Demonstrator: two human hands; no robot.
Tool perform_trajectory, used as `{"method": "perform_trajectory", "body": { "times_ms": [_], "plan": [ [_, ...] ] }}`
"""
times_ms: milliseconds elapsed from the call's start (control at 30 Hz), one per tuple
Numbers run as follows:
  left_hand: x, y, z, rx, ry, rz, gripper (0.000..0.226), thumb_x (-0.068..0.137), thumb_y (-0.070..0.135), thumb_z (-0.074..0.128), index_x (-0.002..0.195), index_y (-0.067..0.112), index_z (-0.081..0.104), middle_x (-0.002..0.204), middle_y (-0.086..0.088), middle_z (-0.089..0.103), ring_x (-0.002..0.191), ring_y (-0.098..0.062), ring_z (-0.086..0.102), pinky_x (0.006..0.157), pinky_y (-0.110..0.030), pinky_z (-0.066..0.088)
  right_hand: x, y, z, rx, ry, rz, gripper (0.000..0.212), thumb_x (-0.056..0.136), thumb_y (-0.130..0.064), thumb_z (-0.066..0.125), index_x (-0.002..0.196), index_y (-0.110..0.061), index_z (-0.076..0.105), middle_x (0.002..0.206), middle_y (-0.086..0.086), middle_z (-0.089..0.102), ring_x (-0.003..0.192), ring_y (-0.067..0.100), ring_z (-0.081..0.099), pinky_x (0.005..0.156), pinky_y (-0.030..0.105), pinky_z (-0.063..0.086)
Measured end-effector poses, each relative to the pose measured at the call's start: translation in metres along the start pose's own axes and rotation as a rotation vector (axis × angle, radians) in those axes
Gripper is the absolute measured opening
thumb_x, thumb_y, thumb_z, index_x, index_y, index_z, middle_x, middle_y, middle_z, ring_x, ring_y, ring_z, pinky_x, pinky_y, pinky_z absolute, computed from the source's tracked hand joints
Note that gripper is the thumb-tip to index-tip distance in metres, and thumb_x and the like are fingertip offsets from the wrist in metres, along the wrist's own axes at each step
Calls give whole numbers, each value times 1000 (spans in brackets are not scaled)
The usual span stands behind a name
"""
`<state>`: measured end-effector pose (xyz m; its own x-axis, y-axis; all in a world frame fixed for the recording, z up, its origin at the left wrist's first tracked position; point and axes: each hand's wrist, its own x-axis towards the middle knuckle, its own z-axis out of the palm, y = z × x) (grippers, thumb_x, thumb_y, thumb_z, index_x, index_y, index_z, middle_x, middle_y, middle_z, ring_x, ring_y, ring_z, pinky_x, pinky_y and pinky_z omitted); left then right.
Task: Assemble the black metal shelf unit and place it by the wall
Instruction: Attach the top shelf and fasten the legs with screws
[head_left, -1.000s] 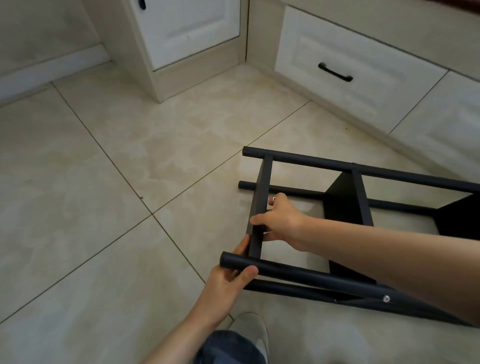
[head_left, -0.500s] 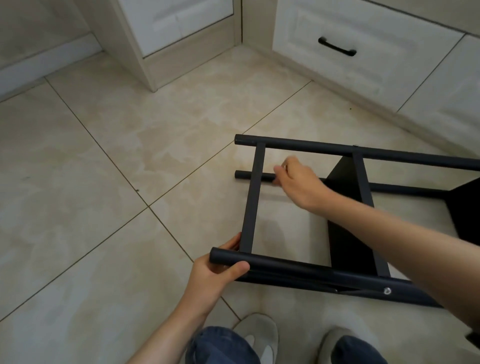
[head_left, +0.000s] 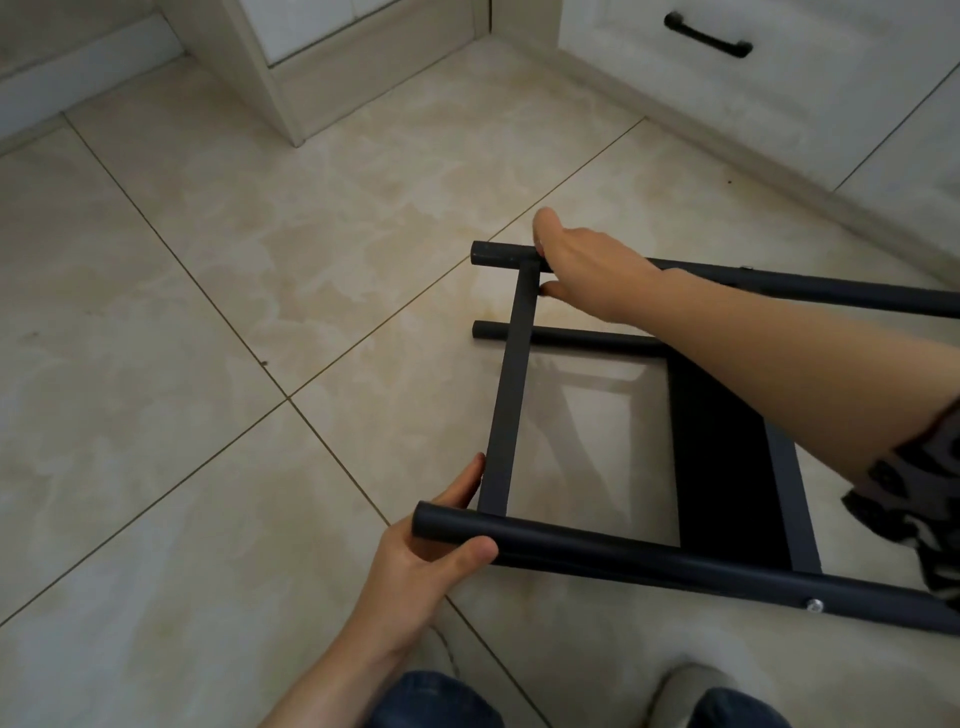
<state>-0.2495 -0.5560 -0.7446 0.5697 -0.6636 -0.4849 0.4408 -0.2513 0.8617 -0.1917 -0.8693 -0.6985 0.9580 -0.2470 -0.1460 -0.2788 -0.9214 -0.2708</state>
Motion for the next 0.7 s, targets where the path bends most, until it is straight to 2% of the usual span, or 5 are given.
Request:
{"method": "perform_trajectory", "body": {
  "times_ms": [100, 267, 433, 600, 700],
  "plan": [
    [3, -3, -2, -42, -35, 1, 69, 56, 36, 94, 121, 36, 73, 142, 4, 60, 130, -13, 58, 96, -19, 50, 10, 3, -4, 29, 2, 25, 38, 95, -20, 64, 104, -13, 28, 84, 16, 53, 64, 29, 46, 59, 41, 41],
    [2, -4, -7, -47, -34, 7, 80, 54, 25, 90, 130, 26, 64, 138, 6, 63, 129, -14, 59, 101, -25, 51, 16, 1, -5, 46, -11, 52, 44, 92, -26, 70, 104, -12, 29, 77, 12, 48, 59, 24, 41, 52, 36, 36],
    [8, 9, -25, 150, -110, 51, 79, 58, 25, 92, 130, 41, 65, 142, 12, 60, 136, -9, 51, 117, -45, 37, 14, 0, 5, 74, 20, 60, 45, 93, -27, 69, 101, -12, 28, 73, 8, 43, 57, 22, 39, 55, 38, 37],
    [33, 60, -27, 307, -317, -16, 84, 67, 45, 81, 142, 45, 44, 149, 26, 47, 139, 2, 43, 116, -27, 37, 12, 5, 5, 162, 16, 63, 38, 94, -20, 66, 108, -9, 33, 83, 11, 49, 74, 32, 54, 68, 46, 48],
    [71, 92, -5, 452, -191, -2, 75, 86, 52, 72, 151, 34, 39, 153, 18, 44, 136, -1, 46, 114, -27, 39, 11, 7, 7, 192, 31, 85, 35, 94, -15, 65, 106, -11, 32, 89, 15, 54, 79, 36, 57, 72, 49, 51]
  ]
}}
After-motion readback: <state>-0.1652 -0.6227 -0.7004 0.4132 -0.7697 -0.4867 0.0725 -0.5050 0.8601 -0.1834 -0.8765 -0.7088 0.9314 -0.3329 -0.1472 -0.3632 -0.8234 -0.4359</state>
